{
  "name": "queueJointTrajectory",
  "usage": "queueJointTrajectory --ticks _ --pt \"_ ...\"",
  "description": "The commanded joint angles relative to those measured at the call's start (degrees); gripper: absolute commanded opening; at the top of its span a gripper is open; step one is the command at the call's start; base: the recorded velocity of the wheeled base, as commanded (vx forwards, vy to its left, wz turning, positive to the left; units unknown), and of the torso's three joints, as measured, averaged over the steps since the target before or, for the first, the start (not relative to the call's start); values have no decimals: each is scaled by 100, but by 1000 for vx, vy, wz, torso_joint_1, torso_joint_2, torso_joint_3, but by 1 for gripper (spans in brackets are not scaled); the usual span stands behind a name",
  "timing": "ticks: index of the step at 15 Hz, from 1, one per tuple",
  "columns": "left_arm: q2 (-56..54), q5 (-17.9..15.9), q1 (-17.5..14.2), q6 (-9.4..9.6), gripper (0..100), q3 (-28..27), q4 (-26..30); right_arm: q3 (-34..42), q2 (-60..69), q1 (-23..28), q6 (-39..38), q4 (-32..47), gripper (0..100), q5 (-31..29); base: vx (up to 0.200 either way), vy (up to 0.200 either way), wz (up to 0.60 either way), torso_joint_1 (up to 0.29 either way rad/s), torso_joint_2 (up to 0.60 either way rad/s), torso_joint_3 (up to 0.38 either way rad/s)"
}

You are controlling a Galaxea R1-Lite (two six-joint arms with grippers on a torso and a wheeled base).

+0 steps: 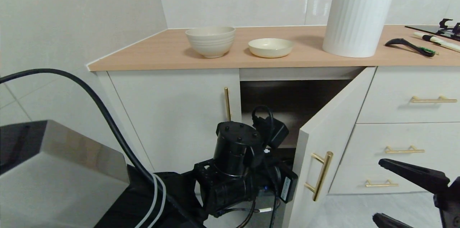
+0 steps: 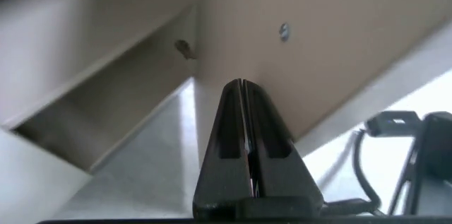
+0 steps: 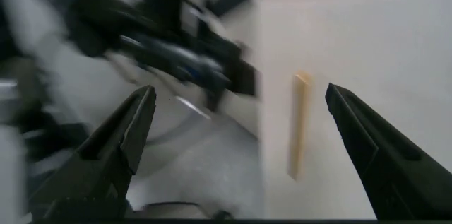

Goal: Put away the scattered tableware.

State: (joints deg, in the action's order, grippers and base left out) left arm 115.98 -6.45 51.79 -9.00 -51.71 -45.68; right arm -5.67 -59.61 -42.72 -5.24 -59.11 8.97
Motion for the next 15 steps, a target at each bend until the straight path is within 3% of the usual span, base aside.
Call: queueJointTrajectory --ticks 1,4,5,8,10,11,13,15 --pt "135 3 86 -6 0 -49 6 -233 714 -88 -65 242 100 228 0 0 0 0 0 0" --pt "390 3 341 -102 0 -225 -2 -312 916 -88 -320 304 100 623 0 0 0 0 0 0" --pt "496 -6 534 -287 0 -419 6 -312 916 -88 -320 304 100 676 0 0 0 0 0 0" --pt "830 -49 921 -340 0 -1174 235 -330 969 -88 -320 304 100 773 0 0 0 0 0 0" --pt "970 -339 1009 -313 0 -1447 235 -356 978 -88 -320 304 100 799 0 0 0 0 0 0" --pt "979 -673 1009 -322 0 -1464 156 -382 978 -88 -320 304 100 799 0 0 0 0 0 0" --pt "997 -797 1009 -287 0 -1482 103 -479 960 -88 -320 304 100 808 0 0 0 0 0 0" --pt "882 -392 983 -375 0 -1464 15 -488 943 -88 -320 304 100 799 0 0 0 0 0 0"
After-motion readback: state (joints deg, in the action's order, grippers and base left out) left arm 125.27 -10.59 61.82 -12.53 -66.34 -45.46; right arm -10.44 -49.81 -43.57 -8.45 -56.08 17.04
